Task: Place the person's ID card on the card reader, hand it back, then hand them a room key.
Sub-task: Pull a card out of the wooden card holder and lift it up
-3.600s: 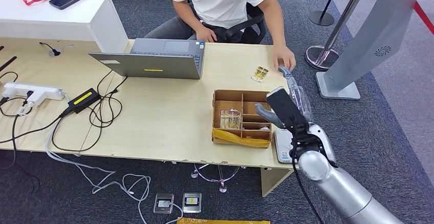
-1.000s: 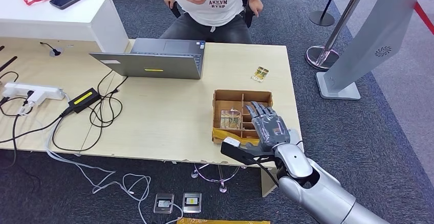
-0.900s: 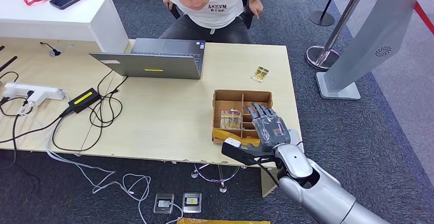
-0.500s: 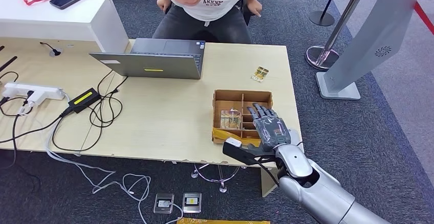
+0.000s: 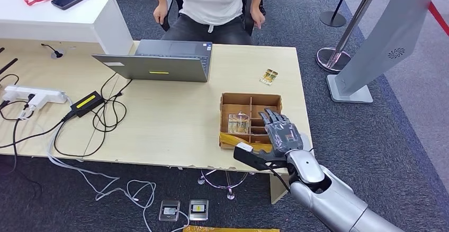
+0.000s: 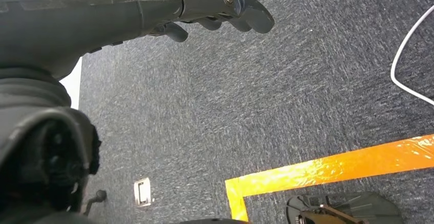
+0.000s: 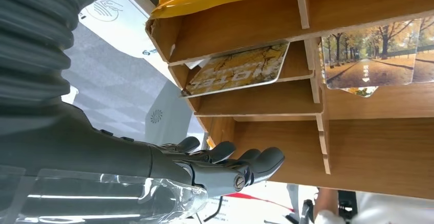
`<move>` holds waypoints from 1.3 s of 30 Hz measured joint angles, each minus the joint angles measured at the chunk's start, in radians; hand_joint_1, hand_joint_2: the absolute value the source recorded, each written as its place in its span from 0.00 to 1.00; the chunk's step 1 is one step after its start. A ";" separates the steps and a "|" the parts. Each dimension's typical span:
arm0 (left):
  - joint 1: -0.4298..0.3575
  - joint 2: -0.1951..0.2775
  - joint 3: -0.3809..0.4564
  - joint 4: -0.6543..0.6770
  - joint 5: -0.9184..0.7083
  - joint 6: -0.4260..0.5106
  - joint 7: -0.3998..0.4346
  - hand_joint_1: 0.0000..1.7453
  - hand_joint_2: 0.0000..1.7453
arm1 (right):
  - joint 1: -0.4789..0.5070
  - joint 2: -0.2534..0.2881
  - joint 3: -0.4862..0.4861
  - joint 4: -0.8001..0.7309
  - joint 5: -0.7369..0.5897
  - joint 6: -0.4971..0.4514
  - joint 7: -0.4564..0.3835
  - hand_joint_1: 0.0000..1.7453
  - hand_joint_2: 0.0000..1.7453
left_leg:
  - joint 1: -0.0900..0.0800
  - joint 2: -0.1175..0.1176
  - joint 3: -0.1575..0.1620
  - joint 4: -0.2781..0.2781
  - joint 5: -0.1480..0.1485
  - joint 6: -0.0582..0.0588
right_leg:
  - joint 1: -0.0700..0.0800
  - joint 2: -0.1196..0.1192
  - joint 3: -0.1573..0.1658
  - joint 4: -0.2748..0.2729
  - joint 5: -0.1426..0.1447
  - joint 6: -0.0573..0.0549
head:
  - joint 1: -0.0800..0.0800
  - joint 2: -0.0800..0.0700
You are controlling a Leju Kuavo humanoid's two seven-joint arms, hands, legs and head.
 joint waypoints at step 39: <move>0.009 0.008 0.018 -0.036 -0.043 0.000 0.023 0.00 0.00 | -0.026 0.048 0.000 0.084 -0.044 -0.066 -0.055 1.00 1.00 | 0.000 0.000 0.000 0.000 0.000 0.000 | 0.000 0.000 0.000 0.000 0.000 0.000 | 0.000 0.000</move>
